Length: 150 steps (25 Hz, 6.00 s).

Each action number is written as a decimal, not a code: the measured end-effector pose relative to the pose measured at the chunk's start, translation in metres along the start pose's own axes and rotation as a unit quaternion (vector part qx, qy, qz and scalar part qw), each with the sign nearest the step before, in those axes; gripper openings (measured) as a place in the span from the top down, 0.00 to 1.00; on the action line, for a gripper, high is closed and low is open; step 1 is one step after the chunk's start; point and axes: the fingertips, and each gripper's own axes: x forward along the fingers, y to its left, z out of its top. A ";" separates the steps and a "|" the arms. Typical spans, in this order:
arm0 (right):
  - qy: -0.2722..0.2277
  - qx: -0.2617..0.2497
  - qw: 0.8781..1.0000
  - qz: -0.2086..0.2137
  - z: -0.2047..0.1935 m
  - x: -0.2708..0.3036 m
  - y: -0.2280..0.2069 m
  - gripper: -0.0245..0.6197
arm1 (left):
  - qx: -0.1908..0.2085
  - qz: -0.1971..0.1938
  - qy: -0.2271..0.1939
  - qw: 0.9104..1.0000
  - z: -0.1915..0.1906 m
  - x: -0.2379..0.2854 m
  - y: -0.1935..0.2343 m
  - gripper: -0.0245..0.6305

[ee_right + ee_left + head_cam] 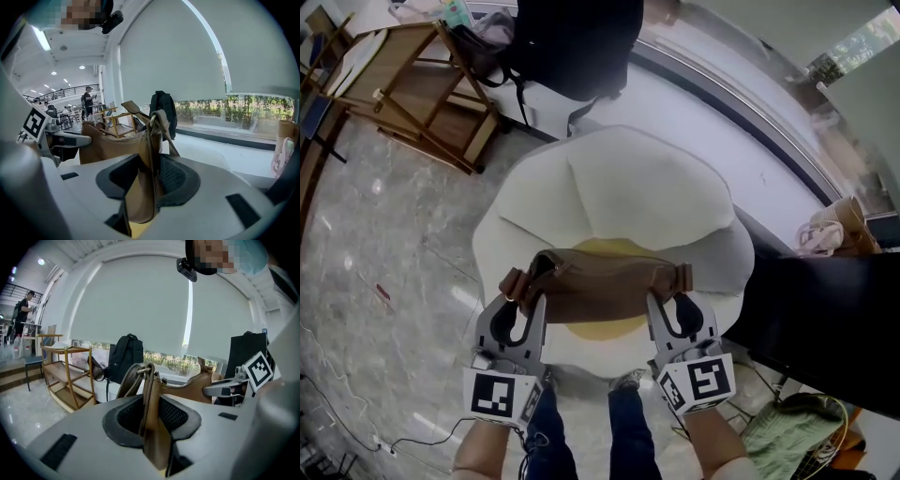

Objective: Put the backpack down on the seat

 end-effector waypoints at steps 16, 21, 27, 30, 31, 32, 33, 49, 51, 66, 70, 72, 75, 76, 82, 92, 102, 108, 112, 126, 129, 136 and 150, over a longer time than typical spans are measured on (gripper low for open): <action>0.028 -0.014 1.000 0.006 -0.060 0.037 -0.019 0.73 | -0.023 0.014 0.033 0.999 -0.066 0.038 0.009 0.79; 0.041 -0.007 0.999 0.005 -0.079 0.052 -0.026 0.73 | -0.022 0.017 0.046 0.999 -0.083 0.053 0.014 0.79; 0.055 0.003 0.998 -0.002 -0.097 0.074 -0.035 0.73 | -0.020 0.023 0.058 0.998 -0.101 0.075 0.024 0.79; 0.063 0.003 0.998 -0.006 -0.108 0.083 -0.043 0.73 | -0.021 0.024 0.067 0.997 -0.111 0.086 0.025 0.79; 0.065 0.002 0.998 -0.008 -0.111 0.086 -0.045 0.73 | -0.022 0.024 0.071 0.997 -0.114 0.089 0.025 0.79; 0.067 0.001 0.998 -0.009 -0.114 0.090 -0.047 0.73 | -0.024 0.023 0.075 0.997 -0.117 0.093 0.025 0.79; 0.070 0.000 0.998 -0.009 -0.118 0.093 -0.049 0.73 | -0.026 0.023 0.079 0.996 -0.121 0.096 0.026 0.79; 0.110 0.006 0.994 -0.012 -0.162 0.134 -0.074 0.73 | -0.033 0.036 0.120 0.992 -0.167 0.146 0.037 0.79; 0.113 0.003 0.994 -0.012 -0.166 0.139 -0.076 0.73 | -0.035 0.037 0.123 0.991 -0.171 0.150 0.040 0.79; 0.144 0.012 0.989 -0.014 -0.198 0.162 -0.088 0.73 | -0.056 0.045 0.155 0.985 -0.208 0.175 0.047 0.79; 0.149 0.016 0.989 -0.016 -0.205 0.169 -0.090 0.73 | -0.057 0.047 0.161 0.984 -0.214 0.181 0.051 0.79; 0.153 0.020 0.988 -0.017 -0.209 0.173 -0.091 0.73 | -0.059 0.050 0.165 0.983 -0.218 0.184 0.052 0.79; 0.159 0.025 0.987 -0.019 -0.217 0.175 -0.091 0.73 | -0.060 0.054 0.171 0.982 -0.225 0.186 0.054 0.79; 0.161 0.026 0.986 -0.019 -0.219 0.176 -0.091 0.73 | -0.060 0.055 0.173 0.982 -0.227 0.186 0.054 0.79; 0.174 0.031 0.984 -0.014 -0.233 0.181 -0.089 0.73 | -0.061 0.054 0.188 0.979 -0.241 0.191 0.060 0.79; 0.188 0.028 0.982 -0.017 -0.248 0.197 -0.097 0.73 | -0.061 0.056 0.200 0.976 -0.253 0.203 0.064 0.79; 0.192 0.036 0.981 -0.018 -0.255 0.210 -0.104 0.73 | -0.061 0.059 0.208 0.975 -0.258 0.217 0.069 0.79; 0.193 0.043 0.980 -0.028 -0.258 0.218 -0.107 0.72 | -0.057 0.064 0.211 0.974 -0.260 0.226 0.075 0.78; 0.197 0.055 0.978 -0.029 -0.258 0.223 -0.111 0.72 | -0.059 0.062 0.218 0.972 -0.259 0.232 0.077 0.78; 0.197 0.049 0.978 -0.042 -0.257 0.233 -0.120 0.70 | -0.067 0.059 0.203 0.975 -0.256 0.244 0.084 0.75; 0.195 0.052 0.978 -0.042 -0.257 0.230 -0.117 0.66 | -0.070 0.059 0.201 0.975 -0.254 0.242 0.085 0.74; 0.192 0.066 0.978 -0.047 -0.261 0.212 -0.109 0.62 | -0.056 0.069 0.195 0.977 -0.251 0.225 0.086 0.74; 0.117 0.053 0.990 -0.059 -0.183 0.157 -0.087 0.92 | -0.044 0.061 0.137 0.988 -0.179 0.172 0.055 0.91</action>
